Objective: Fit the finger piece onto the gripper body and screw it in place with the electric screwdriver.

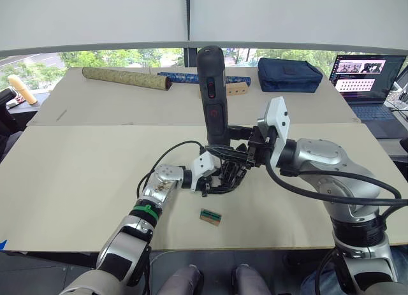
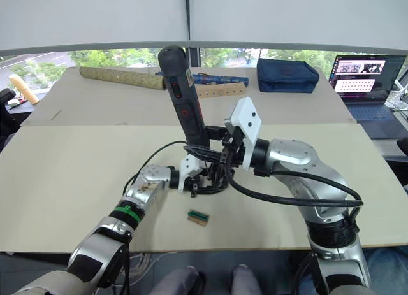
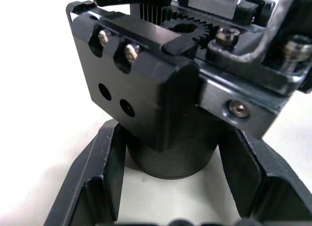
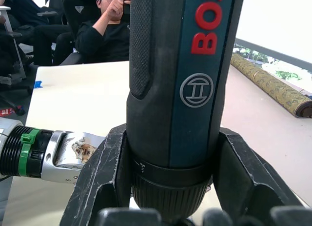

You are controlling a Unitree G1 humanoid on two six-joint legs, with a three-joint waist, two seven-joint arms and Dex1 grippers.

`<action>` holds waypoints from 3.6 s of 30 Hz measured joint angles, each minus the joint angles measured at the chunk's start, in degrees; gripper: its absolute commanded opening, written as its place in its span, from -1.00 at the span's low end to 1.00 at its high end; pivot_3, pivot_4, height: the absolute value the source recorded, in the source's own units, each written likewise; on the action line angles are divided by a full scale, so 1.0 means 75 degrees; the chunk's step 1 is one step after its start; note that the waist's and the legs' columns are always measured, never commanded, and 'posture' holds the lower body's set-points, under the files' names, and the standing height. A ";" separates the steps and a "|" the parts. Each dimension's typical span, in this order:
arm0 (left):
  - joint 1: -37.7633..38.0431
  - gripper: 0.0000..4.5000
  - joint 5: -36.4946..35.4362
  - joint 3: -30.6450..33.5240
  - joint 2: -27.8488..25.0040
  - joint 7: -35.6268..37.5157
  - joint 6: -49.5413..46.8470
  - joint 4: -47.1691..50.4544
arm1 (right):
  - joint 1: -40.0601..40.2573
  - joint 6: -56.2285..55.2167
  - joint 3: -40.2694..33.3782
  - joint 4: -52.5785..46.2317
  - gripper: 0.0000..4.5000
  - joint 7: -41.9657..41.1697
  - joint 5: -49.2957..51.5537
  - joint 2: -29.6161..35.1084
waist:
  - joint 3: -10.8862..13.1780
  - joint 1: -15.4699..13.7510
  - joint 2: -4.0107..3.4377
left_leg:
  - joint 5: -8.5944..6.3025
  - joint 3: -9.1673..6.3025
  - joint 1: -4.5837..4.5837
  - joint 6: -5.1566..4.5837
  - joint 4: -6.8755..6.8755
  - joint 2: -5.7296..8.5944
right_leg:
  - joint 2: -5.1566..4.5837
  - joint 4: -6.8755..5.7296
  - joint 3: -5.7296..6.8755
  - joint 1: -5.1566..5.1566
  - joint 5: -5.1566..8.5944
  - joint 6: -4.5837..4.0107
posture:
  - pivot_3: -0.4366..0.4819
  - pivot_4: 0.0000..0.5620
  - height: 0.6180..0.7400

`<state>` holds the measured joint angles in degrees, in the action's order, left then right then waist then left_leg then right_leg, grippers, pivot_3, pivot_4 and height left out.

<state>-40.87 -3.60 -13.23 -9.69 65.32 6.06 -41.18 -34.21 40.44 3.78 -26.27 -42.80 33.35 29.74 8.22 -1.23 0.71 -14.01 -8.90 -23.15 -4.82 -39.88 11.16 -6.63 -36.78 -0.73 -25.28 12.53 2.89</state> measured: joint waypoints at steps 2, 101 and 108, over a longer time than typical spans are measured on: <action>0.0000 0.02 0.0000 0.0000 0.0000 -0.0009 -0.0004 0.0000 | 0.0001 -0.0055 0.0005 0.0069 -0.15 -0.0028 -0.0008 -0.0005 | 0.0000 0.0001 0.0000 | 0.0000 0.0000 0.0000 0.0000 0.0000 0.0000 | 0.0001 0.0000 0.0000 0.0000 0.0000 0.0000 | -0.05 -0.47 1.00; -0.0008 0.02 0.0001 0.0007 0.0034 -0.0096 -0.0040 -0.0005 | 0.0292 -0.0777 0.0083 0.0121 -0.15 0.0046 -0.0370 -0.0273 | 0.0000 0.0033 -0.0001 | 0.0000 0.0000 0.0006 0.0001 -0.0001 0.0000 | 0.0003 -0.0004 -0.0001 0.0003 0.0000 0.0000 | -0.05 -0.47 1.00; -0.0008 0.02 0.0001 0.0007 0.0041 -0.0106 -0.0046 -0.0007 | 0.0169 -0.0837 0.0216 0.0272 -0.15 0.0026 -0.0403 -0.0318 | -0.0001 0.0043 -0.0001 | 0.0002 0.0001 0.0009 0.0003 -0.0001 -0.0001 | 0.0004 -0.0007 -0.0002 0.0005 0.0000 0.0000 | -0.05 -0.47 1.00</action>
<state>-40.92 -3.59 -13.18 -9.38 64.52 5.71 -41.24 -32.95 34.16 5.41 -24.22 -42.60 30.33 27.36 8.22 -0.91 0.71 -14.00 -8.90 -23.09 -4.80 -39.88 11.16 -6.61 -36.83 -0.75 -25.25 12.53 2.89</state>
